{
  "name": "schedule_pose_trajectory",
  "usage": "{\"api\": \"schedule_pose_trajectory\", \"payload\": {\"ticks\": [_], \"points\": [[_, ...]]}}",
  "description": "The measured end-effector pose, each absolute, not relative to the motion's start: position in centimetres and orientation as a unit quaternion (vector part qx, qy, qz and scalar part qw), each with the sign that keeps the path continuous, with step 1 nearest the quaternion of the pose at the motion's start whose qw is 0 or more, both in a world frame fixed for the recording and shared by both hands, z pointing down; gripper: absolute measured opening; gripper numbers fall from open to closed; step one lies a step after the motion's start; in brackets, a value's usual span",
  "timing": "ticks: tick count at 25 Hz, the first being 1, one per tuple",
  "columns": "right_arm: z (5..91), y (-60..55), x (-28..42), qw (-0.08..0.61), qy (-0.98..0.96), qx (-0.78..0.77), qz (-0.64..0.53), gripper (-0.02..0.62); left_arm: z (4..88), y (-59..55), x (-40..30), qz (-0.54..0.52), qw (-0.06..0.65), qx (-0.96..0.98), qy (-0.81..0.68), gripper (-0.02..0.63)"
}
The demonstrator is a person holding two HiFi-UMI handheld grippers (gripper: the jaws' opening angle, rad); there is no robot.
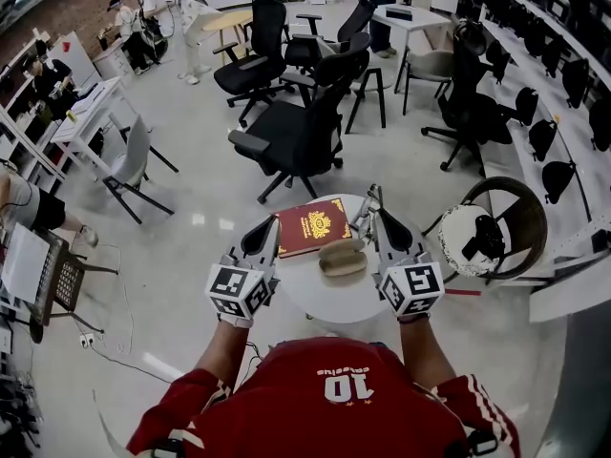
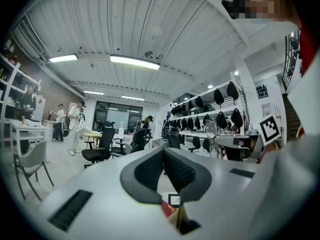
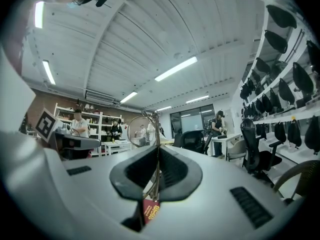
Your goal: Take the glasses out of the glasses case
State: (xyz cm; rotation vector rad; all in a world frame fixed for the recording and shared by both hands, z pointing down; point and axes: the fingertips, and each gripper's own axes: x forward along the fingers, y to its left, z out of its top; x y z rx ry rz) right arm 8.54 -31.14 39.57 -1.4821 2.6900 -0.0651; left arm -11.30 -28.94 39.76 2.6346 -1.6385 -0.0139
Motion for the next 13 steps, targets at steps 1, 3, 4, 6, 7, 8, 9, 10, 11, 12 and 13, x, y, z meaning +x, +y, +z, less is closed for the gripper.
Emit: {"api": "schedule_pose_trajectory", "payload": {"ticks": [1,3,4,6,7,8,9,10,11,12,13], "points": [[39.59,-31.13,8.54,0.035,0.876,-0.481,-0.022,0.025,39.77,-28.97,-11.24,-0.005,0.020,0.849,-0.527,0.008],[39.62,-31.14,8.52,0.036,0.876,-0.480,-0.025,0.025,39.74,-29.06,-11.20,-0.005,0.021,0.850,-0.526,0.008],[39.62,-31.14,8.48,0.036,0.877,-0.479,-0.026,0.025,39.70,-29.11,-11.23,-0.004,0.021,0.851,-0.526,0.008],[39.61,-31.17,8.40,0.036,0.877,-0.478,-0.026,0.025,39.64,-29.23,-11.25,-0.004,0.022,0.851,-0.524,0.008],[39.62,-31.20,8.41,0.036,0.877,-0.478,-0.025,0.025,39.63,-29.29,-11.20,-0.004,0.023,0.852,-0.523,0.008],[39.65,-31.25,8.46,0.035,0.877,-0.478,-0.026,0.025,39.64,-29.36,-11.11,-0.004,0.024,0.853,-0.522,0.008],[39.67,-31.32,8.52,0.035,0.877,-0.478,-0.026,0.025,39.66,-29.45,-11.00,-0.004,0.024,0.853,-0.521,0.008],[39.69,-31.40,8.58,0.035,0.877,-0.479,-0.027,0.025,39.69,-29.53,-10.90,-0.003,0.025,0.854,-0.520,0.008],[39.70,-31.48,8.63,0.035,0.877,-0.479,-0.028,0.025,39.70,-29.60,-10.80,-0.003,0.025,0.854,-0.520,0.008],[39.71,-31.55,8.68,0.035,0.877,-0.479,-0.029,0.025,39.69,-29.66,-10.70,-0.002,0.024,0.855,-0.519,0.008],[39.72,-31.63,8.73,0.035,0.876,-0.479,-0.029,0.025,39.68,-29.71,-10.61,-0.002,0.024,0.855,-0.518,0.008]]}}
